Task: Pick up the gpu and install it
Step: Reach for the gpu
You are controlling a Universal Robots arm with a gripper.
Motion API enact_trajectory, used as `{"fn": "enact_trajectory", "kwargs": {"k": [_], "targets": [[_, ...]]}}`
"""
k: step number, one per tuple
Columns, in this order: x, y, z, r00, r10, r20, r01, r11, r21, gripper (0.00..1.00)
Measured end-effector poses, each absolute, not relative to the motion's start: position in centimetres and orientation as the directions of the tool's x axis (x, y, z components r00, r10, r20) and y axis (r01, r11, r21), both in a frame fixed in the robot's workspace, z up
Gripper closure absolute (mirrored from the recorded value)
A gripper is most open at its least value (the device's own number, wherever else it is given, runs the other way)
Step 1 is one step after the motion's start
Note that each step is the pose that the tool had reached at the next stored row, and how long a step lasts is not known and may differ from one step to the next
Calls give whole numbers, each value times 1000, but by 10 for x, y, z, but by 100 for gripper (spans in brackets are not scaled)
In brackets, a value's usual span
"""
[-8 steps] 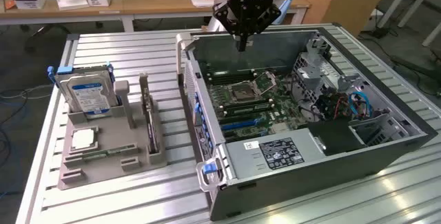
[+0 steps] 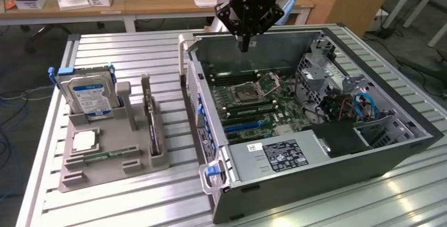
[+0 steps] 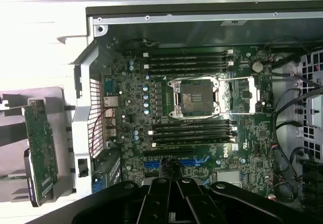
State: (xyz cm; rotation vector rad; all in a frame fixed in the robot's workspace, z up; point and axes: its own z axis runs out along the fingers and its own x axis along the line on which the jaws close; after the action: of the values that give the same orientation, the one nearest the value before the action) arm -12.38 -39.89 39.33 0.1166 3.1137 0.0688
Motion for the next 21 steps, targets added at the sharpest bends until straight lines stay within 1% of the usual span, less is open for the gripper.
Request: {"fn": "enact_trajectory", "kwargs": {"k": [21], "targets": [[-145,-399,393,-997,75,-23,74,996,45,90]]}}
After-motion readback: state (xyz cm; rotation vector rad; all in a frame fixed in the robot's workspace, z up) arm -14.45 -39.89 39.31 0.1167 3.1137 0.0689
